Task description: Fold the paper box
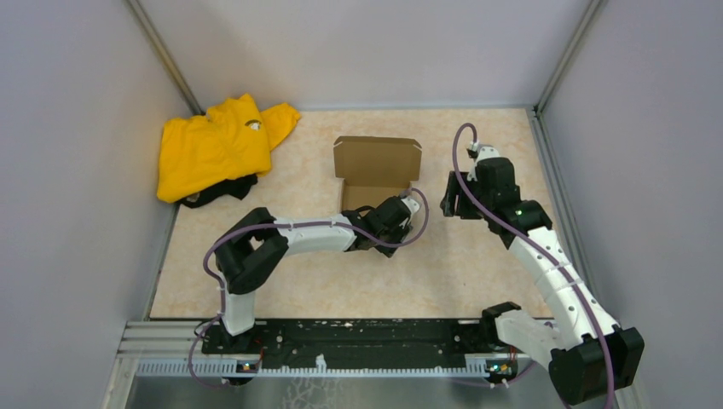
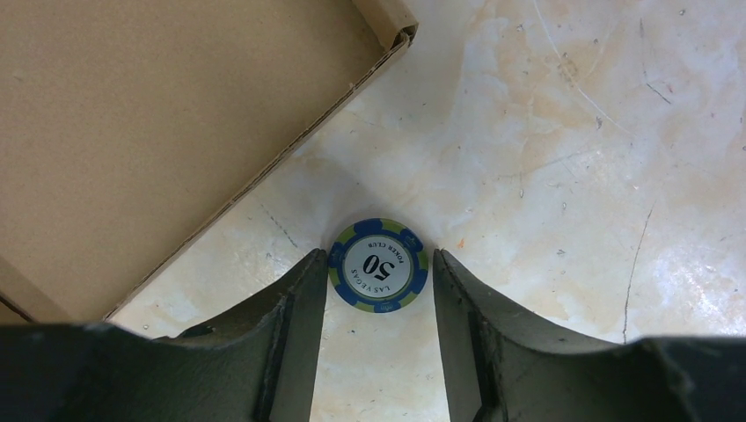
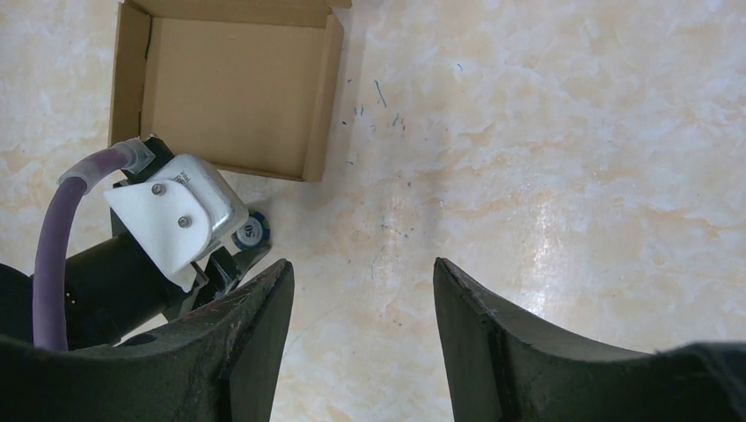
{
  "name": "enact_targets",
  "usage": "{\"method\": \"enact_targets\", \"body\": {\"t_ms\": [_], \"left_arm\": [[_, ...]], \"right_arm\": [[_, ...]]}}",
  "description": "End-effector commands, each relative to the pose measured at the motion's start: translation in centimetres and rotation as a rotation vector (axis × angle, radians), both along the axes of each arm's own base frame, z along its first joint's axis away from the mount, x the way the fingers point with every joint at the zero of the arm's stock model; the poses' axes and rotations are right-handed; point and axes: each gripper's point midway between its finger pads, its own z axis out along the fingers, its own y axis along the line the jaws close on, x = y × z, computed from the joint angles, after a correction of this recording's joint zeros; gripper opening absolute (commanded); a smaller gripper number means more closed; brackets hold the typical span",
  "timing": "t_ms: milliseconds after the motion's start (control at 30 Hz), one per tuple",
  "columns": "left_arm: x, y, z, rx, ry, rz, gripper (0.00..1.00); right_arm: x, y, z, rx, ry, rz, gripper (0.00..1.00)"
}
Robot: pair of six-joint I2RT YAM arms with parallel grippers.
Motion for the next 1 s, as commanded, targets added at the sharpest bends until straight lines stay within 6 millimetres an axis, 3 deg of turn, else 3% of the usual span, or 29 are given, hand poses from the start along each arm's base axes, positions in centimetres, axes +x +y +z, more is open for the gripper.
{"method": "enact_targets", "body": {"t_ms": [0,633,967], "left_arm": [[-1.2,2.9,-2.2,0.118,0.05,-0.006,0.53],[-0.3,3.0,-1.4,0.129,0.014,0.008,0.45],[0.5,2.5,0.1,0.098,-0.014,0.009,0.45]], "right_arm": [[0.8,0.0,1.4,0.017,-0.061,-0.004,0.59],[1.1,0.1,1.9,0.017,-0.069,0.001,0.59],[1.1,0.1,2.0,0.016,-0.068,0.0,0.59]]}}
